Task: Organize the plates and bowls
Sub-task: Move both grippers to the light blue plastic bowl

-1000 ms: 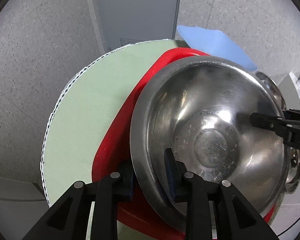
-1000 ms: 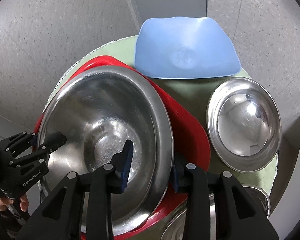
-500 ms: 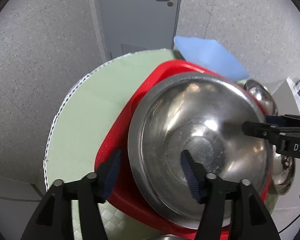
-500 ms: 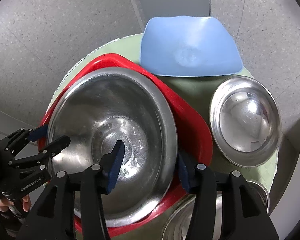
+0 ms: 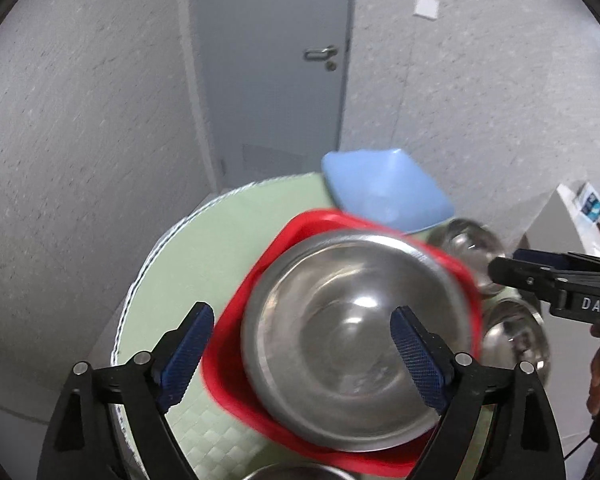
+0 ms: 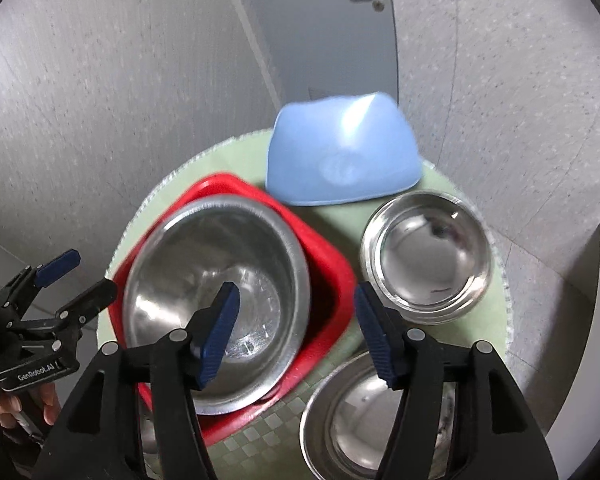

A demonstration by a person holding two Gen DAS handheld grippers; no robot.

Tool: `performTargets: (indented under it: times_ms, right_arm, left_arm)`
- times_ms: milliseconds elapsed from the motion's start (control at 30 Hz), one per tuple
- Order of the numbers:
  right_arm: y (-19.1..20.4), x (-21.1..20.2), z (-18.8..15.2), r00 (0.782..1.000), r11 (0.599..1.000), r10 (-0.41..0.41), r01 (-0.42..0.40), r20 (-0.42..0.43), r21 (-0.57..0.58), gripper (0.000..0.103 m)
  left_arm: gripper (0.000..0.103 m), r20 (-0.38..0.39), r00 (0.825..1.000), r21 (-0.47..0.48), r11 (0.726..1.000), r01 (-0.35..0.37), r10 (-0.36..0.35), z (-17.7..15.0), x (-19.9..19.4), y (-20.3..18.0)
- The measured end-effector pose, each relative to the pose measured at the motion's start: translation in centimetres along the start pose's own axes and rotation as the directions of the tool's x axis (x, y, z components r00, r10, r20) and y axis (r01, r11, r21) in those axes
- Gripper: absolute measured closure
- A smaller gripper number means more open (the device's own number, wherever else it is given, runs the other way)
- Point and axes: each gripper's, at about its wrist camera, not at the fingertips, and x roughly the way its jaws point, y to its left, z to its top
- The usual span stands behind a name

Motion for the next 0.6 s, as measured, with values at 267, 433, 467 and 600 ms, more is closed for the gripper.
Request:
performTargets:
  times_ms: [267, 433, 467, 600]
  right_arm:
    - [-2.7, -3.6, 0.4, 0.996, 1.000, 0.024, -0.024, 0.084, 0.005, 0.037]
    - [-5.4, -4.2, 1.6, 0.993, 0.998, 0.057, -0.054, 0.103, -0.031, 0.037]
    - [-5.9, -4.3, 1.8, 0.993, 0.997, 0.066, -0.062, 0.102, -0.040, 0.037]
    - [-8.2, -3.5, 3.6, 0.993, 0.992, 0.091, -0.084, 0.074, -0.090, 0.036]
  left_arm:
    - [0.011, 0.064, 0.998, 0.041, 0.999, 0.017, -0.019, 1.0, -2.1, -3.8]
    - [0.011, 0.074, 0.997, 0.006, 1.000, 0.004, -0.005, 1.6, -1.4, -6.6]
    - [0.011, 0.073, 0.997, -0.005, 1.000, -0.002, 0.003, 1.9, -1.0, -7.1]
    - [0.009, 0.065, 0.998, -0.043, 0.999, -0.026, 0.028, 3.3, 0.6, -9.3]
